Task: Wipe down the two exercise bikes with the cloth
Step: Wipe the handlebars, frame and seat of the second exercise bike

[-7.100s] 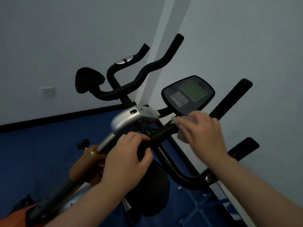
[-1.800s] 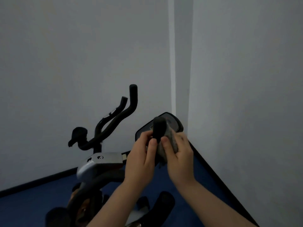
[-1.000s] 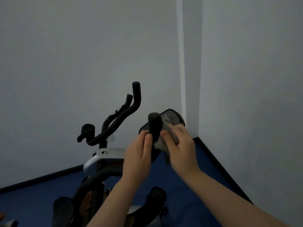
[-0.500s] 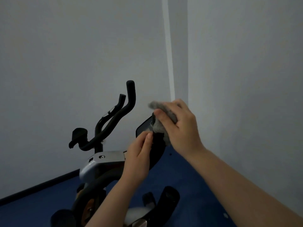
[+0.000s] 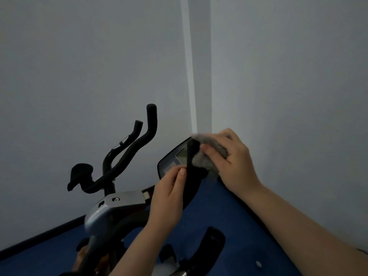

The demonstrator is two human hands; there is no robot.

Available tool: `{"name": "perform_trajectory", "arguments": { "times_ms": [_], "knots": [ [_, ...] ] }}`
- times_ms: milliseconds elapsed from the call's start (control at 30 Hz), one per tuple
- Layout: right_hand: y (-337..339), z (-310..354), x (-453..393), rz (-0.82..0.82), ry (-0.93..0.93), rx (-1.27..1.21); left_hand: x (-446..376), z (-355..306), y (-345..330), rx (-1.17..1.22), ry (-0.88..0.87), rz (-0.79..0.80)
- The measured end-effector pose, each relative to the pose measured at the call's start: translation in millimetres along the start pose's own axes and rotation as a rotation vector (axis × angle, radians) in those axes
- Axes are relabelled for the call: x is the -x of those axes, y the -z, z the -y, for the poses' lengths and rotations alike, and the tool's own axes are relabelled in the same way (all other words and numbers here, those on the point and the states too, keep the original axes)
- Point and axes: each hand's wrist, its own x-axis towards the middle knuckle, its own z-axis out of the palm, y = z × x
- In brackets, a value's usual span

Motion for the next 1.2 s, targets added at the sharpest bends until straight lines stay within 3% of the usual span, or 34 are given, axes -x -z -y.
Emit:
{"name": "perform_trajectory", "arguments": {
  "times_ms": [100,267,433,533,733,833,1000,1133,1200],
  "knots": [
    [2.0,2.3,-3.8,-0.149,-0.084,-0.027,1.8,0.9,-0.6,0.004,-0.006,0.007],
    [-13.9,12.3,1.0,0.009,0.069,0.048,1.9,0.1,-0.1,0.046,-0.005,-0.001],
    [-3.1,5.1,-8.6,-0.098,0.023,0.076,1.6,-1.1,-0.2,0.027,-0.011,-0.005],
    [-16.2,13.6,-6.1,-0.017,0.053,0.028,1.6,-0.6,-0.4,0.049,-0.016,0.004],
    [-20.8,-0.7,16.4,-0.215,-0.301,-0.238,4.2,-2.6,-1.6,0.031,-0.032,-0.020],
    [-36.6,7.9,24.1,-0.227,-0.323,-0.309,4.4,-3.4,-2.4,0.008,-0.024,-0.038],
    [-45.8,-7.9,72.9,-0.098,-0.391,-0.303,6.4,2.1,-2.4,-0.068,0.015,-0.176],
    [-37.8,6.7,44.5,-0.219,-0.406,-0.379,8.7,1.6,-4.1,-0.063,0.062,-0.253],
    [-43.6,10.2,45.5,-0.194,-0.400,-0.406,7.4,0.7,-4.3,-0.065,0.059,-0.251]
  ]
}}
